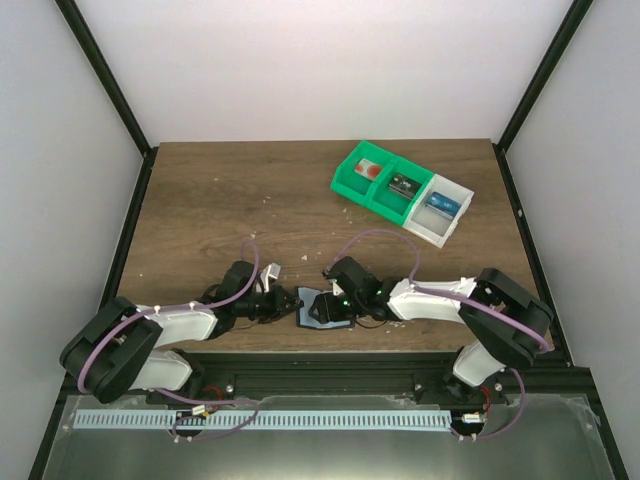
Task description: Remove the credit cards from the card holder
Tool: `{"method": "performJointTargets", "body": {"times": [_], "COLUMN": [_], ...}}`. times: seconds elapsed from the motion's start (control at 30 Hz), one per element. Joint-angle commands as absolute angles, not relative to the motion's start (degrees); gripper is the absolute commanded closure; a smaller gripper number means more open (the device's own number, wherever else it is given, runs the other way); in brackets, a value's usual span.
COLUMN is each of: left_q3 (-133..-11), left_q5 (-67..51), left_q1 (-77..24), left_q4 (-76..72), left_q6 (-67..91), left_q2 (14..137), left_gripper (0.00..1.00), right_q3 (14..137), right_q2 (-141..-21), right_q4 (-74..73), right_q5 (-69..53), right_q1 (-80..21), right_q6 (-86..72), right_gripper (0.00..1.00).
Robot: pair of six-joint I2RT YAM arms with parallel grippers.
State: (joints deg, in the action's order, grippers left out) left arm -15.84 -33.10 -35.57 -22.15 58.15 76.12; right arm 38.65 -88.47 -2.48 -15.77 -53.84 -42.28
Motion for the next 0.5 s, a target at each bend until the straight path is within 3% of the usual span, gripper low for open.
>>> {"method": "performJointTargets", "body": {"times": [0.0,0.27,0.47], "left_q3": [-16.1,-16.8,-16.8], "left_q5": [-33.9,-32.6,-32.2], "left_q1": [-36.0,-36.0,-36.0], "left_q4": [-24.3,-21.4,-20.5], "left_q6": [57.3,56.1,55.8], "left_q2": [76.2,75.4,74.3], "left_gripper": [0.90,0.78,0.82], "right_q3": [40.5,40.7,40.9], "right_q2": [-89.5,-87.4,-85.0], "right_q4": [-6.5,-9.7,-9.9], "right_q5": [-11.8,-8.1,-8.7], "right_q1": [-54.5,-54.5,-54.5], "right_q6": [-42.2,-43.2,-43.4], "right_gripper": [0.46,0.51,0.54]}}
